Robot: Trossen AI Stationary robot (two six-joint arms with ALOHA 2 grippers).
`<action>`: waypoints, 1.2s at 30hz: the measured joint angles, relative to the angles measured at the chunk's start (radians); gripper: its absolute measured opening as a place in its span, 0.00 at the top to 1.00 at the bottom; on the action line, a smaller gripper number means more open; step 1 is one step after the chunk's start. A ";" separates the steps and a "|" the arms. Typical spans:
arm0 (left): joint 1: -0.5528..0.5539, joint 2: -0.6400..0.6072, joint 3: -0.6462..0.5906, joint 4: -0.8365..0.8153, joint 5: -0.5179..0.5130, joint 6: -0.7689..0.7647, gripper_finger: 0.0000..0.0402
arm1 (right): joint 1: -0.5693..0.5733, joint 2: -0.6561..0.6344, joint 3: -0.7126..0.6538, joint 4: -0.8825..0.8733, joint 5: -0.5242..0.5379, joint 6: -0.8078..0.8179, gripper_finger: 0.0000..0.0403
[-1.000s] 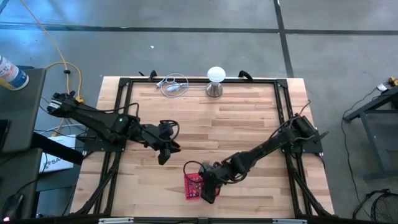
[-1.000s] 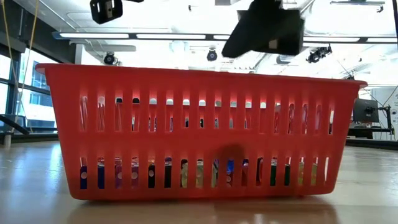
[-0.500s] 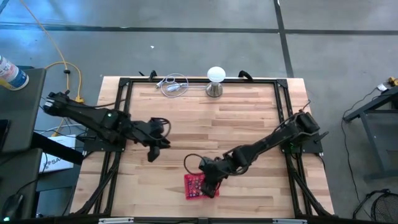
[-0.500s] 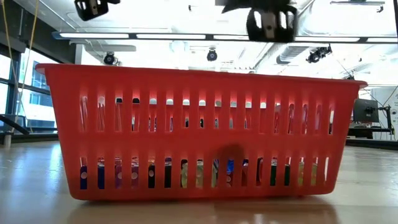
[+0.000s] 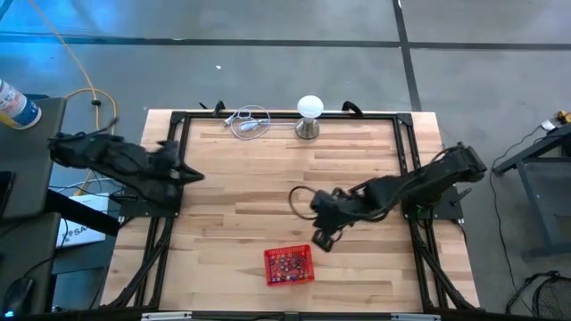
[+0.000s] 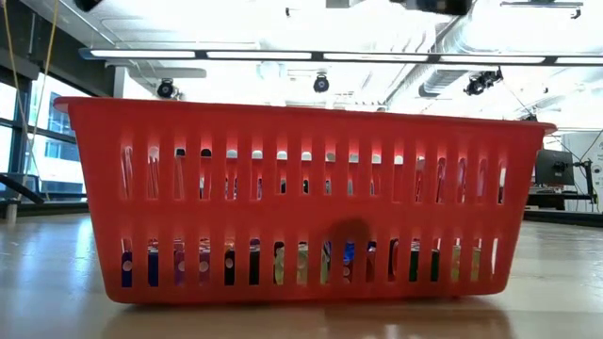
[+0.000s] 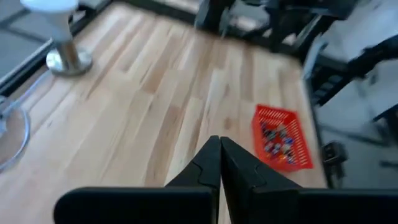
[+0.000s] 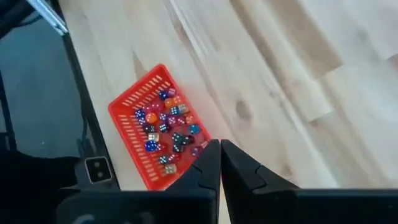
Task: Pick & Place Dice
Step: Return to Home Position
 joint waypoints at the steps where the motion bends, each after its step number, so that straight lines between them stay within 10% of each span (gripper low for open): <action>1: -0.003 -0.044 -0.010 0.001 0.000 0.002 1.00 | 0.001 -0.027 0.000 -0.021 0.018 -0.013 1.00; 19: -0.004 -0.595 -0.667 0.406 -0.094 -0.315 1.00 | 0.157 -0.607 -0.052 -0.092 0.223 -0.421 1.00; 36: -0.003 -0.593 -0.803 0.652 -0.142 -0.398 1.00 | 0.201 -1.308 -0.895 0.564 0.162 -0.391 1.00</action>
